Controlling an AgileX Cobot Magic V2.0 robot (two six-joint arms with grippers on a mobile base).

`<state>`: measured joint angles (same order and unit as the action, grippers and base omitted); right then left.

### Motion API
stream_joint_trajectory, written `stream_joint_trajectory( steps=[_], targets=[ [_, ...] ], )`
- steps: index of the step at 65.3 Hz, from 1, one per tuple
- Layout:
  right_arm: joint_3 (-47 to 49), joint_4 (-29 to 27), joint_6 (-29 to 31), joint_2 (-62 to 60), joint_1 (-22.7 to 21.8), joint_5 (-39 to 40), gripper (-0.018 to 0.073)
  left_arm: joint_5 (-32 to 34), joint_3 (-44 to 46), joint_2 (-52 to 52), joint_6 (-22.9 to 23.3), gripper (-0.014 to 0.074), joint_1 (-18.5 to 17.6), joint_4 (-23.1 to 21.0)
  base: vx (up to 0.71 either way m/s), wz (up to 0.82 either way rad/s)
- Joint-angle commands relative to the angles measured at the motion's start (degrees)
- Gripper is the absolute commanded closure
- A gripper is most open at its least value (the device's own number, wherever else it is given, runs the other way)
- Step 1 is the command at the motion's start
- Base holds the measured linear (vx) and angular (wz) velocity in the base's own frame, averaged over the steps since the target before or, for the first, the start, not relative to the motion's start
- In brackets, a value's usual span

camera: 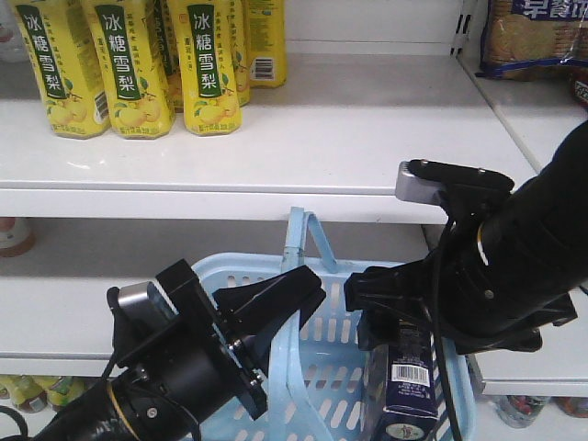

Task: Left arm holds basket, right arm returns cookies
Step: 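Lower the open right gripper into the basket over the cookie box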

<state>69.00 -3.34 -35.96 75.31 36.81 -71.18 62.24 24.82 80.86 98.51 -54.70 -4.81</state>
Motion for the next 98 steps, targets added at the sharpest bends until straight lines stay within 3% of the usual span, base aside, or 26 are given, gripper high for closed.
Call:
stream_joint_trajectory(
  steps=[1, 22, 35, 60, 98],
  targets=[
    [1.9, 0.9, -0.3, -0.6, 0.0, 2.7, -0.0035, 13.8, 1.5, -2.2, -0.3, 0.0599, 0.3, -4.1, 0.0, 0.0],
    [1.8, 3.3, -0.3, 1.3, 0.1, 4.1, -0.0035, 13.8, 1.5, -2.2, -0.3, 0.0599, 0.3, -4.1, 0.0, 0.0],
    [1.6, 5.3, -0.3, 2.2, 2.7, 5.0, -0.0025, 13.8, 1.5, -2.2, -0.3, 0.0599, 0.3, -4.1, 0.0, 0.0],
    [-1.3, 5.7, -0.2, 3.0, 2.7, 4.9, 0.0003, 13.8, 1.5, -2.2, -0.3, 0.0599, 0.3, -4.1, 0.0, 0.0],
    [-3.9, 5.3, -0.2, 3.3, 2.7, 11.3, 0.0003, 13.8, 1.5, -2.2, -0.3, 0.0599, 0.3, -4.1, 0.0, 0.0]
  ],
)
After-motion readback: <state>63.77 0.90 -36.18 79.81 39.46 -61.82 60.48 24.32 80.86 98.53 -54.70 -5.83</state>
